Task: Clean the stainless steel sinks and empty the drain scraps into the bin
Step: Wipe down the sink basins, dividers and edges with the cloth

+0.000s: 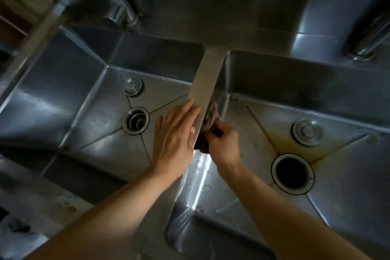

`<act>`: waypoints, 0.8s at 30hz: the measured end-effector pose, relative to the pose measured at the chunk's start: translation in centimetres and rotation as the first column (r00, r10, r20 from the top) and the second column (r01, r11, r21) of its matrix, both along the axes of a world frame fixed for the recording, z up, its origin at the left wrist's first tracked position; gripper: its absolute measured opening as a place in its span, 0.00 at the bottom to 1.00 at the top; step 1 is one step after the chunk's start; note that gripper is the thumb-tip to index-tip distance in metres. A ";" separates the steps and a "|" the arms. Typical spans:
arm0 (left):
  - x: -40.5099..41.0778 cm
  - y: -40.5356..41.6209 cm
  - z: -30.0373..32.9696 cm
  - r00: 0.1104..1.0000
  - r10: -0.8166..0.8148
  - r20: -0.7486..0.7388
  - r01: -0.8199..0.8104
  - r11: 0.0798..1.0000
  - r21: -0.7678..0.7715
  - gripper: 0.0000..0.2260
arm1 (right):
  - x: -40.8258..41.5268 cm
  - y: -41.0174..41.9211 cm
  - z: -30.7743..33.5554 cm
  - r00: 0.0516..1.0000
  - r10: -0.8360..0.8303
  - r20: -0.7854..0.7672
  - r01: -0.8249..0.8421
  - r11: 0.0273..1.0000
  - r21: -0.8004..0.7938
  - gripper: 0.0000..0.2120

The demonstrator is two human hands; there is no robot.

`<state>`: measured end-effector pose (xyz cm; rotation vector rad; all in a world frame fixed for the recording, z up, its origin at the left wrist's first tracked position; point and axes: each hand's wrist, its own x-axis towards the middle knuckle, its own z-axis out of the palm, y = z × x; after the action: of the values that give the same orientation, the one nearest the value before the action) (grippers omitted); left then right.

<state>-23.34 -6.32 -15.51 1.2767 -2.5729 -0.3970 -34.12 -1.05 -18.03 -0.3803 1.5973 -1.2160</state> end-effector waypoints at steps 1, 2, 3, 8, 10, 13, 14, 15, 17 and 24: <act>0.3 0.5 -0.2 1.000 -0.010 0.016 0.010 1.000 -0.003 0.23 | 0.2 -0.4 -2.2 1.000 -0.008 -0.001 0.009 0.998 0.068 0.16; 0.4 0.8 -0.3 1.000 -0.010 0.016 0.010 1.000 0.001 0.23 | 0.5 -0.8 -4.5 1.000 -0.017 0.001 0.017 0.990 0.137 0.17; 0.5 0.8 -0.5 1.000 -0.008 0.006 0.008 1.000 0.005 0.23 | 0.7 -1.0 -6.8 1.000 -0.020 -0.001 0.019 0.979 0.203 0.19; 0.7 0.5 -0.9 0.999 -0.017 -0.038 0.017 1.000 0.007 0.22 | 1.3 -1.1 -14.9 0.998 0.008 -0.065 0.018 0.923 0.385 0.24; 0.7 0.3 -1.0 0.999 -0.017 -0.050 0.018 1.000 0.016 0.22 | 1.4 -1.4 -14.0 0.999 -0.013 -0.030 0.024 0.917 0.398 0.23; 0.7 0.3 -1.2 0.998 -0.011 -0.067 0.013 1.000 0.022 0.23 | 1.0 -1.1 -9.0 0.996 -0.045 0.083 0.011 0.929 0.369 0.19; 0.7 0.3 -1.3 0.997 -0.010 -0.071 0.011 1.000 0.022 0.23 | 0.9 -0.6 -7.6 0.993 -0.035 0.110 -0.004 0.942 0.335 0.19; 0.8 0.2 -1.4 0.998 -0.011 -0.070 0.013 1.000 0.019 0.23 | 0.8 -0.1 -6.1 0.992 -0.013 0.122 -0.024 0.955 0.295 0.18; 0.9 0.3 -1.4 0.998 -0.019 -0.062 0.020 1.000 0.016 0.23 | 0.8 1.1 -2.9 0.992 0.029 0.123 -0.055 0.976 0.213 0.17; 1.7 1.6 0.1 0.992 0.018 -0.121 -0.013 0.999 0.036 0.24 | 1.7 4.0 4.2 0.990 0.066 0.127 -0.068 0.998 0.010 0.12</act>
<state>-21.61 -4.73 -15.38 1.2432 -2.4637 -0.5033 -32.40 2.99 -13.79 -0.3383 1.4726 -1.1544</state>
